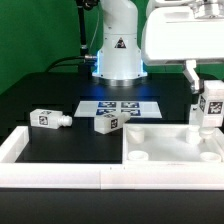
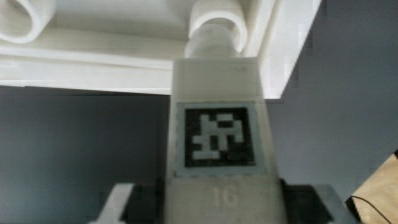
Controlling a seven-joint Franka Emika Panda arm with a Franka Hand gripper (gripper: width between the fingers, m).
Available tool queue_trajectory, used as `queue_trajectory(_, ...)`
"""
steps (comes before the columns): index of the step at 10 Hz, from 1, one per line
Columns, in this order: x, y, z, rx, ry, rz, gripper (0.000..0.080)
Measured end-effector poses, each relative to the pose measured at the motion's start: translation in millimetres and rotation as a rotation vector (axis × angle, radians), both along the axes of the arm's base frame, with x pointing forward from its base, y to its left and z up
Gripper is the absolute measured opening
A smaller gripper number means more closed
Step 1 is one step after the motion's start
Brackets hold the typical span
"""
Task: Assemble one leg
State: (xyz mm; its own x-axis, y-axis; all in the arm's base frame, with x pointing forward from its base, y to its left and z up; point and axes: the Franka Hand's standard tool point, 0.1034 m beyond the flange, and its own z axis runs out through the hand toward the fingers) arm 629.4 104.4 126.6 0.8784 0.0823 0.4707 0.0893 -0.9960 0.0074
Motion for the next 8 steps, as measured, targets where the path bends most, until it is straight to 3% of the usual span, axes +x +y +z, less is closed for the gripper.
queue_trajectory(3,16.5,3.3,-10.7,-0.007,-0.008,0.007,0.0287)
queue_trajectory(8,8.7,4.3,-24.3,-0.013,0.012,0.013,0.0287)
